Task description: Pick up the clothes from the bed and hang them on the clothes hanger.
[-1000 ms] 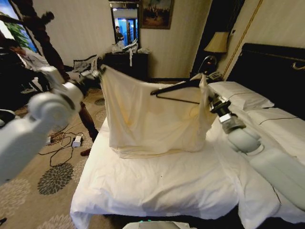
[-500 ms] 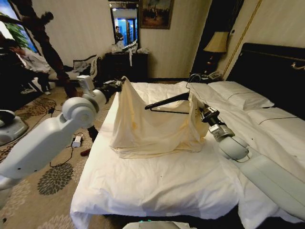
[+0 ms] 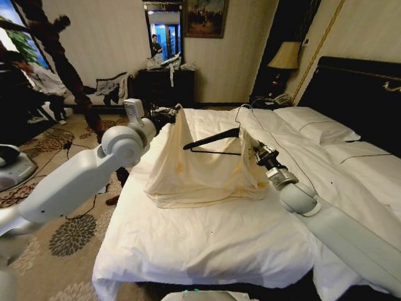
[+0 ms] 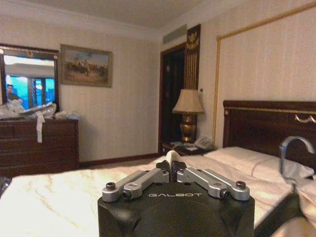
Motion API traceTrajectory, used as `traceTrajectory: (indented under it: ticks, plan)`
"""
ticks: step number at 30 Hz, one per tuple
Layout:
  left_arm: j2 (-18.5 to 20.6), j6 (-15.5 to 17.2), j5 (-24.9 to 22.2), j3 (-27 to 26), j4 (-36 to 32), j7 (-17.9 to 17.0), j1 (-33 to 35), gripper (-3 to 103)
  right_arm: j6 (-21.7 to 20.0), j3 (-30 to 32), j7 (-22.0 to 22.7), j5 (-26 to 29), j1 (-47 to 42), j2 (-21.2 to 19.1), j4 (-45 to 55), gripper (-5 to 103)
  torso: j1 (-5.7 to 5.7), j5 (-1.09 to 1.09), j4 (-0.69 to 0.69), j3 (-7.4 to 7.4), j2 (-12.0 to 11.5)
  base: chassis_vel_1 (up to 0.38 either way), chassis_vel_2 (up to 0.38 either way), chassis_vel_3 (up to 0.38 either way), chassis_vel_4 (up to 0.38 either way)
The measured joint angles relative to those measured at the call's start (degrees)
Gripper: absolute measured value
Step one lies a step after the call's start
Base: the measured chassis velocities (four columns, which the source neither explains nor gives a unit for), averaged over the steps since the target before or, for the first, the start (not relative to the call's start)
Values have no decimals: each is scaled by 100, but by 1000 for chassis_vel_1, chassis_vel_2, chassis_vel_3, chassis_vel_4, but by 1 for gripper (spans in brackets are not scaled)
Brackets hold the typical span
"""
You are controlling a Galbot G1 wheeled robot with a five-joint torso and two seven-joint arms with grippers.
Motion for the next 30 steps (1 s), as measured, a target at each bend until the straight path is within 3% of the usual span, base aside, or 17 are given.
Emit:
traceTrajectory:
  ticks: [14,24,30]
  plan:
    - [-183,92,170,421,-284,-218,38,1,-951,-334,239,403,407,156,-121,18,0,0,-1,0,0,0,0,0,0]
    - [-1154,238,434,1131,176,-470,-384,1,-1161,-370,281,482,354,161,34,18,0,2,-2,0,0,0,0,0,0]
    - [-1479,271,739,1226,581,-449,-479,1,-1184,-246,235,469,152,8,315,18,0,1,-3,0,0,0,0,0,0]
